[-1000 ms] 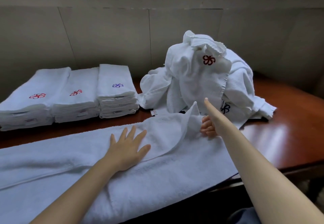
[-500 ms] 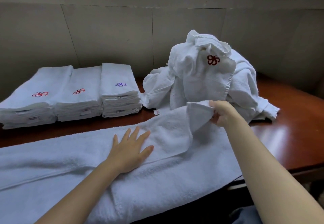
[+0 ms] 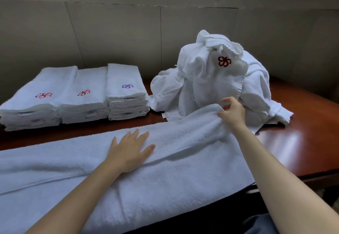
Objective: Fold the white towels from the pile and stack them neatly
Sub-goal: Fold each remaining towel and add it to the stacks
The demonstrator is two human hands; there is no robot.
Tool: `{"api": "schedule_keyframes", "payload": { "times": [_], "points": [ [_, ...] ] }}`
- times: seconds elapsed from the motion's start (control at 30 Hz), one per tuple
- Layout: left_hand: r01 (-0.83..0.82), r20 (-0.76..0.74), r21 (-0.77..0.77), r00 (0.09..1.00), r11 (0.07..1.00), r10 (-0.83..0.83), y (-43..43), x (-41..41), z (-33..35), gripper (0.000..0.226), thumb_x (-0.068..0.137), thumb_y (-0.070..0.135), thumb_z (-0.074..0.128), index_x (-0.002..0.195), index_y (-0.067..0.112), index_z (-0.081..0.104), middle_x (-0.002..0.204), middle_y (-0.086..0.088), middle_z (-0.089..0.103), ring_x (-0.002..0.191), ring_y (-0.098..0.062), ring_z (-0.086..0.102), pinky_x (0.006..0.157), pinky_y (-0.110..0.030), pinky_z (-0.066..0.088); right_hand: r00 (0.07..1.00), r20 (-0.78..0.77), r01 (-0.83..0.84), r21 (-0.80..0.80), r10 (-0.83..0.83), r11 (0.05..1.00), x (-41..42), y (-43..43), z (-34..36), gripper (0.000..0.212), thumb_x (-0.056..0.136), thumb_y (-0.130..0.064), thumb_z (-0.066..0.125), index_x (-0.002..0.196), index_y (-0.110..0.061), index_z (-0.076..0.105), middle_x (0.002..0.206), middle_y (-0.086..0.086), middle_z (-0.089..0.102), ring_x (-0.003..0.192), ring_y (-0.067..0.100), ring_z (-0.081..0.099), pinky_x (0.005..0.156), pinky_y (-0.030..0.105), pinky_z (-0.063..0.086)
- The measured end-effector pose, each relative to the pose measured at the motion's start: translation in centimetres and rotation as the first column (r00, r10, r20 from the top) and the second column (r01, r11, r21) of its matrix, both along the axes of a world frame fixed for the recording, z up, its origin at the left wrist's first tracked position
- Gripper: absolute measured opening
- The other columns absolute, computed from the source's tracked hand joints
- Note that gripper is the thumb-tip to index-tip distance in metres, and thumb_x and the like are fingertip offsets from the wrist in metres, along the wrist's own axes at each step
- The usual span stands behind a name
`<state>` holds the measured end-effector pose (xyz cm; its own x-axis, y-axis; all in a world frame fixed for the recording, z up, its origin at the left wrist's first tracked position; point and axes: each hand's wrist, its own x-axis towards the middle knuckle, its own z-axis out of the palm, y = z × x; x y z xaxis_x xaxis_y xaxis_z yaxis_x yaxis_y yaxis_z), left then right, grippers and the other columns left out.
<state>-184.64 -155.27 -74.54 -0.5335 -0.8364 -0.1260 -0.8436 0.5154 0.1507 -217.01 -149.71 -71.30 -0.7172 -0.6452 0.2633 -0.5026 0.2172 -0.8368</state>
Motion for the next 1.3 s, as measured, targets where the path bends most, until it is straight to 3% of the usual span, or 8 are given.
{"api": "schedule_keyframes", "payload": {
  "times": [0.17,0.27,0.37,0.47,0.57,0.83,1.13,1.3],
  "points": [
    [-0.191,0.047,0.024,0.981,0.981,0.190,-0.9,2.6,0.1,0.069,0.088,0.073,0.012,0.150,0.043,0.004,0.161,0.007,-0.008,0.148,-0.017,-0.005,0.115,-0.057,0.000,0.865,-0.501,0.260,0.489,0.024,0.832,1.9,0.5,-1.8,0.025,0.090,-0.001,0.046,0.115,-0.002,0.050,0.119,0.022,0.053,0.109,0.039,0.050,0.084,0.038,0.041],
    [-0.207,-0.034,-0.015,0.978,0.978,0.207,-0.3,2.8,-0.5,0.068,0.090,0.070,0.010,0.151,0.039,0.005,0.161,0.003,-0.005,0.148,-0.017,-0.003,0.116,-0.053,0.000,0.690,-0.721,0.322,0.388,0.067,0.864,4.4,0.1,-1.4,0.025,0.082,0.004,0.048,0.106,0.000,0.055,0.110,0.022,0.053,0.103,0.037,0.048,0.082,0.040,0.038],
    [-0.244,-0.201,-0.019,0.951,0.970,0.235,-0.3,3.1,-0.2,0.061,0.097,0.058,0.018,0.151,0.030,0.020,0.161,-0.002,0.009,0.148,-0.017,0.008,0.119,-0.046,0.007,0.561,-0.809,0.066,0.253,0.174,0.965,9.2,-1.0,-0.9,0.019,0.076,0.001,0.059,0.095,0.001,0.062,0.103,0.022,0.059,0.096,0.038,0.054,0.080,0.042,0.041],
    [-0.297,-0.124,-0.055,0.949,0.953,0.288,-0.3,5.0,0.1,0.056,0.099,0.054,0.023,0.148,0.029,0.027,0.160,-0.003,0.014,0.147,-0.019,0.011,0.117,-0.048,0.010,0.600,-0.525,-0.329,0.525,0.603,0.785,14.5,-2.1,-2.0,0.044,0.098,-0.038,0.043,0.134,-0.014,0.049,0.137,0.010,0.050,0.126,0.030,0.044,0.102,0.040,0.036],
    [-0.459,0.055,0.000,0.887,0.888,0.459,-0.5,8.3,0.3,0.061,0.093,0.067,0.014,0.149,0.042,0.013,0.161,0.004,0.001,0.148,-0.024,-0.001,0.109,-0.066,-0.001,0.553,-0.327,-0.379,0.721,0.766,0.581,16.1,-2.8,-4.1,0.058,0.096,-0.058,0.023,0.148,-0.032,0.023,0.158,0.000,0.017,0.145,0.023,0.013,0.116,0.046,0.012],
    [-0.715,-0.024,-0.028,0.700,0.699,0.714,-0.5,18.9,-1.2,0.076,0.084,0.079,0.010,0.150,0.043,0.001,0.161,0.005,-0.007,0.148,-0.024,-0.007,0.108,-0.068,0.001,0.581,-0.343,-0.296,0.756,0.739,0.583,14.3,-4.7,-4.9,0.060,0.092,-0.067,0.015,0.148,-0.045,0.010,0.160,-0.011,0.001,0.147,0.016,0.002,0.116,0.046,0.003],
    [-0.555,-0.059,-0.030,0.831,0.831,0.553,-4.3,22.7,-0.7,0.065,0.092,0.068,0.023,0.151,0.041,0.012,0.161,0.008,0.000,0.148,-0.015,0.002,0.115,-0.053,-0.001,0.658,-0.331,-0.262,0.741,0.676,0.618,15.5,-4.3,-4.5,0.058,0.095,-0.060,0.019,0.149,-0.040,0.014,0.160,-0.010,0.003,0.147,0.015,0.002,0.116,0.047,0.002],
    [-0.508,-0.101,0.036,0.855,0.861,0.509,-3.5,24.4,0.0,0.054,0.098,0.056,0.028,0.149,0.040,0.021,0.161,0.004,0.007,0.148,-0.017,0.004,0.117,-0.049,0.002,0.604,-0.558,-0.127,0.637,0.569,0.760,17.2,-3.2,-3.4,0.038,0.099,-0.038,0.032,0.124,-0.020,0.053,0.135,0.006,0.051,0.123,0.028,0.047,0.104,0.041,0.034]
  ]
}}
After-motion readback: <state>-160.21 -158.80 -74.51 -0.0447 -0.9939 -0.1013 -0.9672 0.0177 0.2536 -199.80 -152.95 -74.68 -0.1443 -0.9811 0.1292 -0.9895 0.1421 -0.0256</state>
